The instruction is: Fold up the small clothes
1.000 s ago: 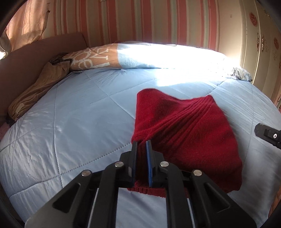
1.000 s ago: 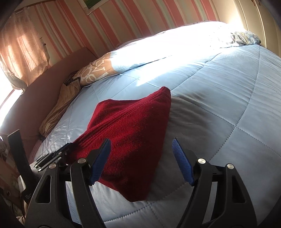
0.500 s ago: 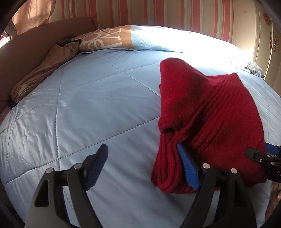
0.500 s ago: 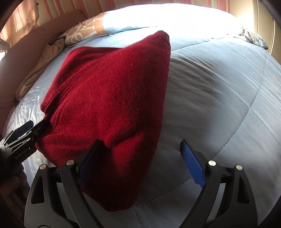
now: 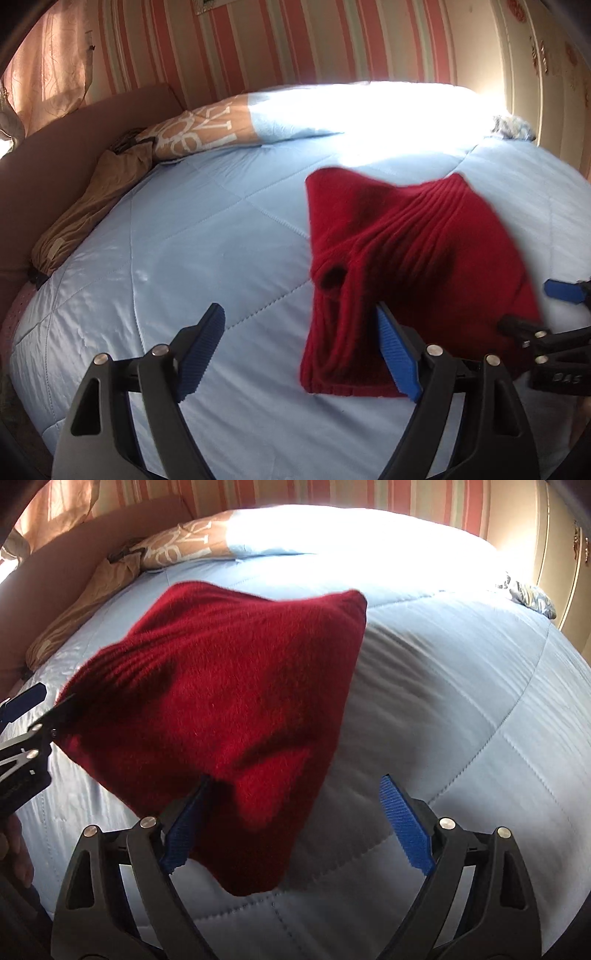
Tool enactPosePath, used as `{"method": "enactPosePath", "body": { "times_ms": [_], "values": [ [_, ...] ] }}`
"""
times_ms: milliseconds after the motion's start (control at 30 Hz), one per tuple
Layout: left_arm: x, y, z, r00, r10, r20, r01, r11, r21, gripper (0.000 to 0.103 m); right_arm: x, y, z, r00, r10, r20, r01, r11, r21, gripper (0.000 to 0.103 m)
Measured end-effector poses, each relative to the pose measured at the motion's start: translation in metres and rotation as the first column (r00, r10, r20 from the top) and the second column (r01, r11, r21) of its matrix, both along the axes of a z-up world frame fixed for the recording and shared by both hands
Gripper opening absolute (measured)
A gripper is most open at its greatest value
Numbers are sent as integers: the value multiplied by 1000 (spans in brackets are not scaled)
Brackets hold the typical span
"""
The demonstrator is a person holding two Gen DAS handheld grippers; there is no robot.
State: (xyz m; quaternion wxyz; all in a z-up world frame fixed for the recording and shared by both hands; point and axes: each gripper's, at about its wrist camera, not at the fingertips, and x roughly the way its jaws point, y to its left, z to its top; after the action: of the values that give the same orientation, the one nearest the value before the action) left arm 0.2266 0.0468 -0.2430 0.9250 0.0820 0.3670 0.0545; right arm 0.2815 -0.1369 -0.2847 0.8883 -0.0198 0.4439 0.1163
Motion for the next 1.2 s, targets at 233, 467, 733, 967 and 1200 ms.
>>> {"method": "enactPosePath", "body": {
  "times_ms": [233,467,733,967,1200],
  "values": [
    [-9,22,-1,1000,12,18,-10,996,-89,94,0,-11,12,999,14,33,-15,999,30,95],
    [4,15,78,980,11,197,10,994,-107,94,27,-22,67,982,-71,173,63,997,53,96],
    [84,3,17,1000,-11,-17,14,991,134,95,77,-8,34,993,-77,88,84,994,-76,97],
    [89,25,-11,1000,25,-8,-24,995,101,102,87,-5,4,996,-46,73,54,992,-115,100],
    [67,41,16,998,22,58,-24,999,37,102,71,-29,29,997,-66,50,63,997,53,97]
  ]
}}
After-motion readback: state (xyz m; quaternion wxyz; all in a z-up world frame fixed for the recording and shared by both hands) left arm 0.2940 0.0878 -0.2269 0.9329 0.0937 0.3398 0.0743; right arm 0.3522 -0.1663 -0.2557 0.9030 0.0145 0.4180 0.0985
